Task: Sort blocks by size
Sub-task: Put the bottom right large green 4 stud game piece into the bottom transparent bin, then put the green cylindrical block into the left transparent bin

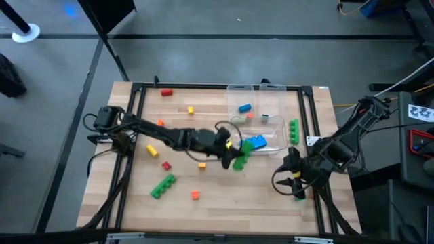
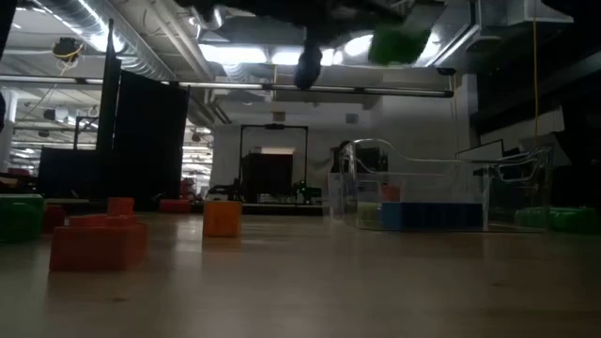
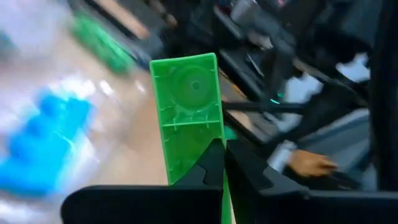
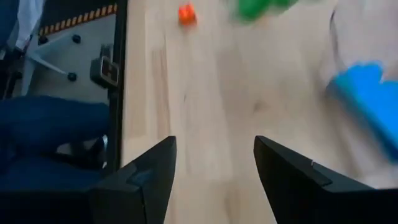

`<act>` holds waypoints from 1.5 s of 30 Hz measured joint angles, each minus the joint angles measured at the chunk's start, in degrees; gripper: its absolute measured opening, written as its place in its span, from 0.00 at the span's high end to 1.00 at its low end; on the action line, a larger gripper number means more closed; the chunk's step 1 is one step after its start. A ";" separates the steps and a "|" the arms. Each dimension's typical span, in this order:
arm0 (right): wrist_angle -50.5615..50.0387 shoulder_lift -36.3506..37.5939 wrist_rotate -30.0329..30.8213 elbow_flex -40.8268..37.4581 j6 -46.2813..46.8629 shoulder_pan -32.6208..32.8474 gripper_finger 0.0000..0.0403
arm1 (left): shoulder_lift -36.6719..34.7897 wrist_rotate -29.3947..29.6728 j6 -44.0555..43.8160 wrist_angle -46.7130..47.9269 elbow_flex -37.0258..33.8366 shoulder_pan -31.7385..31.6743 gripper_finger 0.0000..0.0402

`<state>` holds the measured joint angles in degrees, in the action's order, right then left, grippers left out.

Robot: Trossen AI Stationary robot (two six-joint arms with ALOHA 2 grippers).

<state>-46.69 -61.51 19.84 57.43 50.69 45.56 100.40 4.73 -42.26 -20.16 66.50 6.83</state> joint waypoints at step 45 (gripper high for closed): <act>-16.97 -17.08 -28.61 0.00 28.95 8.11 0.46 | 2.34 -0.24 32.24 4.75 0.00 -13.44 0.75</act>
<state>-63.67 -78.59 -8.78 57.43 79.64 53.67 102.74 4.49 -10.02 -15.41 66.50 -6.61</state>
